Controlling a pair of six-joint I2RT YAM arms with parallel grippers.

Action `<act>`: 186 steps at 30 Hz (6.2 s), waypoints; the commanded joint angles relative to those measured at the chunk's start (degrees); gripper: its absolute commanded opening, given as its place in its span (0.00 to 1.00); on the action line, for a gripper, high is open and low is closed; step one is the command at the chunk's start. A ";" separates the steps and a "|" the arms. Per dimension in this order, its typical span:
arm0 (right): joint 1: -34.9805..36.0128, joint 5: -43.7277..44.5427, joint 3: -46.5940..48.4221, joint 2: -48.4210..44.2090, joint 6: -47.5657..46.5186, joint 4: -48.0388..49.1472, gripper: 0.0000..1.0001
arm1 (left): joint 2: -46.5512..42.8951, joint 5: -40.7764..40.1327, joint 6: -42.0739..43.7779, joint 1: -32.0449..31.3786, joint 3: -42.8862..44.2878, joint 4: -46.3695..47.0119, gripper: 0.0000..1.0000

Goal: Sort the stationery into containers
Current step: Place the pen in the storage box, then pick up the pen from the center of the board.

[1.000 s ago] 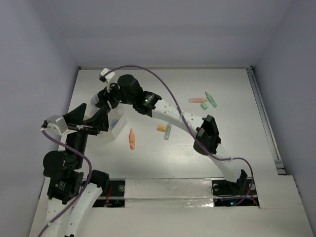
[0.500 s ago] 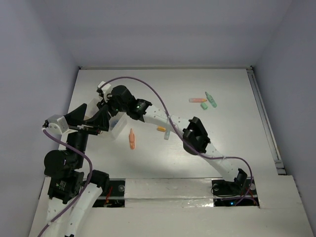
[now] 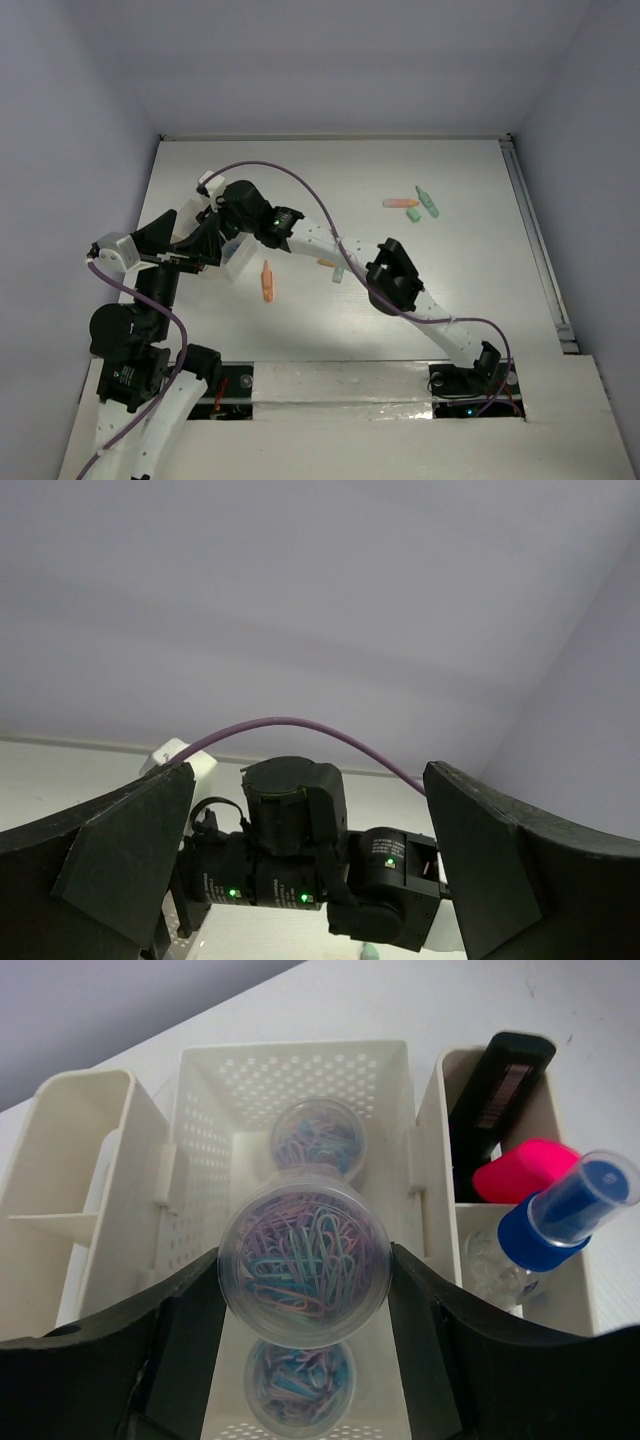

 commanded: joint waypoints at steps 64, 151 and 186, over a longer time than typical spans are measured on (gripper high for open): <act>-46.34 8.34 -62.93 -45.83 8.51 -7.32 0.61 | 21.14 25.41 -19.87 -7.03 -14.74 15.46 0.98; -43.27 11.51 -29.25 -11.89 5.79 -21.75 0.46 | 20.97 23.30 -19.95 -8.17 -15.71 14.94 0.97; -14.97 4.48 -66.86 -57.77 26.27 17.02 0.07 | 42.41 6.69 -16.44 -18.89 -11.76 29.70 0.66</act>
